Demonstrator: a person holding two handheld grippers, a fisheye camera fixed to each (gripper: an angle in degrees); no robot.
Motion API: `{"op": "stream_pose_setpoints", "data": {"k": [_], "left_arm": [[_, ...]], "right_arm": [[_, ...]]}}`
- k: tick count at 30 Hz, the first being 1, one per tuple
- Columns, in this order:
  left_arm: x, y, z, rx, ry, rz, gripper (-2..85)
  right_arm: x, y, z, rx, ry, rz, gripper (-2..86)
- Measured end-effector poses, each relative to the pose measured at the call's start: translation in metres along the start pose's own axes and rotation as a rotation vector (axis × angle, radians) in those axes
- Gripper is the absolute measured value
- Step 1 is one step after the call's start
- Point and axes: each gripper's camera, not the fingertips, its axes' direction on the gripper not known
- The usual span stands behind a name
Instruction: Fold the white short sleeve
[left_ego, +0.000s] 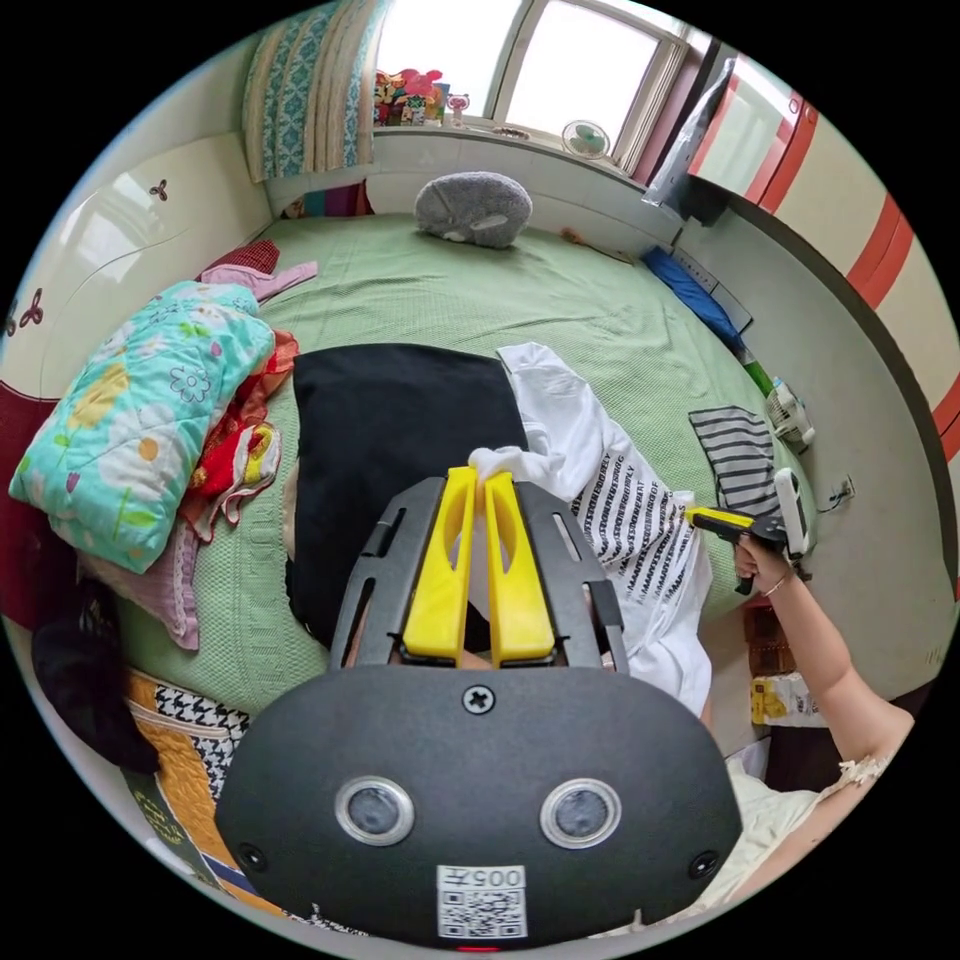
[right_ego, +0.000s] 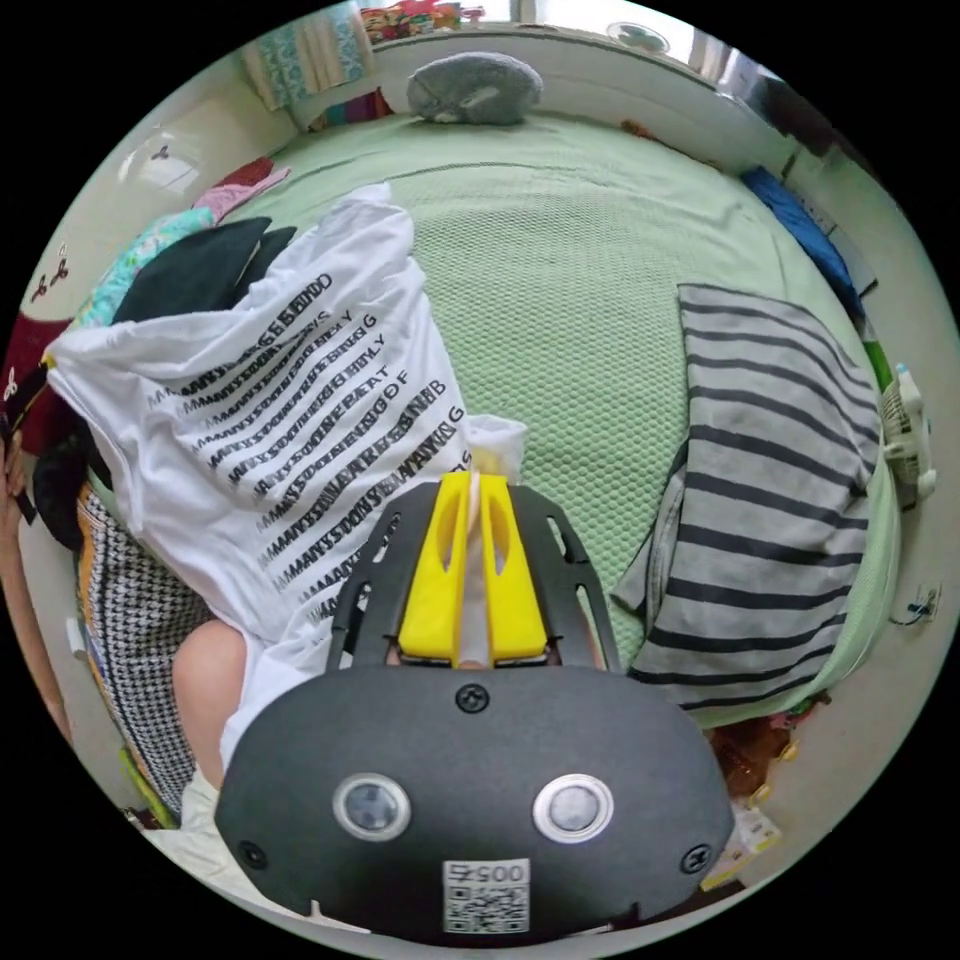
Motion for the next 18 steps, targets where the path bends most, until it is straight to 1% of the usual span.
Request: {"op": "stream_pose_setpoints", "data": {"k": [4,10,18], "left_arm": [[0.003,-0.003,0.000,0.000,-0.001,0.002,0.7],[0.014,-0.011,-0.001,-0.001,0.007,0.022,0.6],[0.042,-0.020,0.006,0.002,0.050,0.079,0.6]], "right_arm": [[0.008,0.005,-0.014,0.039,-0.029,0.020,-1.6],[0.012,0.018,-0.041,0.079,0.062,0.019,-1.6],[0.043,0.059,-0.079,0.106,0.049,0.134,-1.6]]}}
